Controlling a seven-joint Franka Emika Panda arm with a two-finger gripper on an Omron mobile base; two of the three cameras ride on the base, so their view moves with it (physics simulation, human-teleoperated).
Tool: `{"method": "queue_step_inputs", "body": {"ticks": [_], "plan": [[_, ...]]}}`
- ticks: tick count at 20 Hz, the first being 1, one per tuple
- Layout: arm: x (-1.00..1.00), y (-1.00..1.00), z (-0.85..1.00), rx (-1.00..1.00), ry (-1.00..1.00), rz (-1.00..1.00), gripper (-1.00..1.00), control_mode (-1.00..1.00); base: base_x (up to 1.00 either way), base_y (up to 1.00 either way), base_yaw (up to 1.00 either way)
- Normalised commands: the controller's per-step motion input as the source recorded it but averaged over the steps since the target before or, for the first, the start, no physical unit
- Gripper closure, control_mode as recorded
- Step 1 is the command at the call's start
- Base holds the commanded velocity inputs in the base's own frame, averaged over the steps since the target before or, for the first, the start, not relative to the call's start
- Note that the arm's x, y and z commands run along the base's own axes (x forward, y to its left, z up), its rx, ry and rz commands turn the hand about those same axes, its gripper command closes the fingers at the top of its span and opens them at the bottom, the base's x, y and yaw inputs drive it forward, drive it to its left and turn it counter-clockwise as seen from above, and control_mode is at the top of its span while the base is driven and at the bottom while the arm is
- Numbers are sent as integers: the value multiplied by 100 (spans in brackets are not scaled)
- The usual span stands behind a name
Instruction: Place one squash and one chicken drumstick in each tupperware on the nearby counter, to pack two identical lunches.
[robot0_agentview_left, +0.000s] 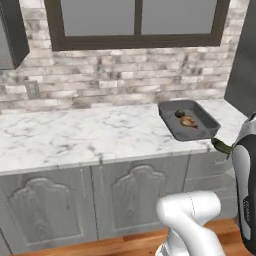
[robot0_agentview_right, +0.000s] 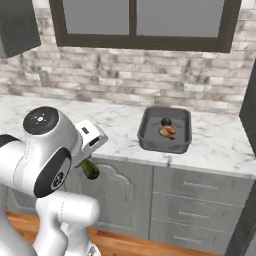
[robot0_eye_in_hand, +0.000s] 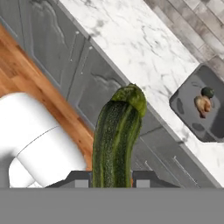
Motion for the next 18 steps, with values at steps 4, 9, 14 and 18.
{"method": "queue_step_inputs", "body": {"ticks": [4, 9, 14, 18], "plan": [[0, 0, 0, 0, 0, 0, 100, 100, 19, 100, 0], [0, 0, 0, 0, 0, 0, 100, 100, 3, 100, 0], [0, 0, 0, 0, 0, 0, 100, 100, 31, 100, 0], [0, 0, 0, 0, 0, 0, 100, 100, 43, 100, 0]]}}
